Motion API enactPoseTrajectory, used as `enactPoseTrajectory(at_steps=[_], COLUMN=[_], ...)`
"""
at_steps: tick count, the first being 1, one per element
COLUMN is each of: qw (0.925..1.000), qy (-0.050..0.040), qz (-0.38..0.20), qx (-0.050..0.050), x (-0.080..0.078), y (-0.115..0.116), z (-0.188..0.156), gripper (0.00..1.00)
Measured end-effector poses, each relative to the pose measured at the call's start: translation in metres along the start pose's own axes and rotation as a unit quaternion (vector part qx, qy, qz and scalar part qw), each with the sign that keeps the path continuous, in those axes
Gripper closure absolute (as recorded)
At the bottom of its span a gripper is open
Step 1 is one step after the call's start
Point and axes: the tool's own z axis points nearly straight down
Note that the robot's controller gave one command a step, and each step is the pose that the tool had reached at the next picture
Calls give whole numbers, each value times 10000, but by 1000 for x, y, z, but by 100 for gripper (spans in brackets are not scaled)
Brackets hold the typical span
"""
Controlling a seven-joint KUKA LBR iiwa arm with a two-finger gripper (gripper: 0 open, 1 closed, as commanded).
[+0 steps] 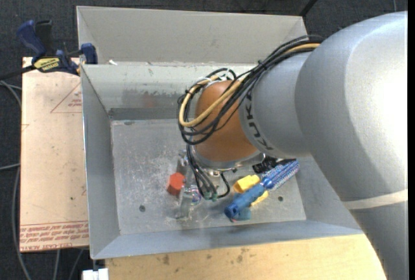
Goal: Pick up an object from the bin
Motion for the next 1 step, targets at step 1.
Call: enactPoseTrajectory(at_steps=[1], qw=[9975], qy=[-29], qz=[701], qx=[-5], x=[16], y=[0], z=[-34], gripper=[0])
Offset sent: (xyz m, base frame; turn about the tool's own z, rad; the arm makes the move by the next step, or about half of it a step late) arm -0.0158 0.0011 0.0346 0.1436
